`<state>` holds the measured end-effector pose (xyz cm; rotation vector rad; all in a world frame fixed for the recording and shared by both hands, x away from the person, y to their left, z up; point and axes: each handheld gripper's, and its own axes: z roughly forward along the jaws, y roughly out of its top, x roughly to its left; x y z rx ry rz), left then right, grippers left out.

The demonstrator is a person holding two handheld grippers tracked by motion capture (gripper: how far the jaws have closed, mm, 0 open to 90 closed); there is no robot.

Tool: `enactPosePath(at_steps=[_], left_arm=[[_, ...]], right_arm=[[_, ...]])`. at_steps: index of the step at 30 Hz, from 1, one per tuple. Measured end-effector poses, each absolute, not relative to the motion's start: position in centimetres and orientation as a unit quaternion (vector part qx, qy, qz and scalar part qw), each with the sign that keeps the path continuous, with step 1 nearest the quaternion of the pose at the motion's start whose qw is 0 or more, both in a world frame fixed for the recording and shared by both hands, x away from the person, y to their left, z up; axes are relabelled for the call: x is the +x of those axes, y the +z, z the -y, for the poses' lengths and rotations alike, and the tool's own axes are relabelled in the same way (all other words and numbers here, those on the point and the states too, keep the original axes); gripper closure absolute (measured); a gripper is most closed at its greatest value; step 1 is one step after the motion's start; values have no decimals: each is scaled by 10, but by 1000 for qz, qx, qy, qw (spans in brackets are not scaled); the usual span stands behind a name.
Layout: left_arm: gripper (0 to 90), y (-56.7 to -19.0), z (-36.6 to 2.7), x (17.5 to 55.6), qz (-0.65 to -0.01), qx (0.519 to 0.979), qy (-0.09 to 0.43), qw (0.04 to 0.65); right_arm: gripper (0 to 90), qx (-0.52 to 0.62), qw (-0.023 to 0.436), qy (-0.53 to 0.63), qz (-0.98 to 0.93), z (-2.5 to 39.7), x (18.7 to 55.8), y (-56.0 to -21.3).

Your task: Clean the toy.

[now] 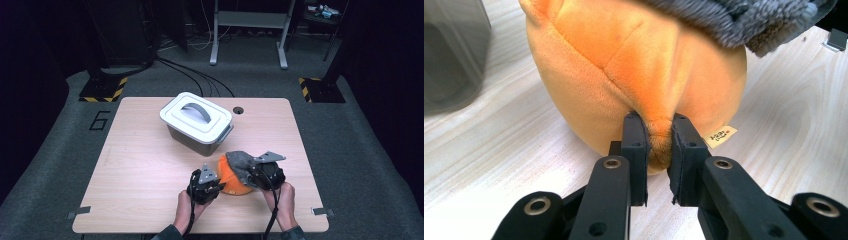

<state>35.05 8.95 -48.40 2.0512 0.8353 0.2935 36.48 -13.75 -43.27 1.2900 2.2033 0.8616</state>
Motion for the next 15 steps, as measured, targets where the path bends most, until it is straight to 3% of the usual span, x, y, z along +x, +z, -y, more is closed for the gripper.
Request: enactPosePath(at_steps=[7, 11, 12, 15], left_arm=[[768, -484, -88, 351, -336, 825, 118, 438], [542, -482, -92, 351, -341, 828, 120, 429], [521, -482, -93, 350, -340, 828, 122, 428], [600, -484, -96, 349, -326, 832, 134, 429]], right_arm=[[712, 495, 214, 305, -785, 157, 368, -448], [712, 491, 219, 302, -787, 155, 372, -447], [712, 495, 217, 303, -785, 154, 372, -447], [712, 496, 214, 310, -782, 156, 375, -447]])
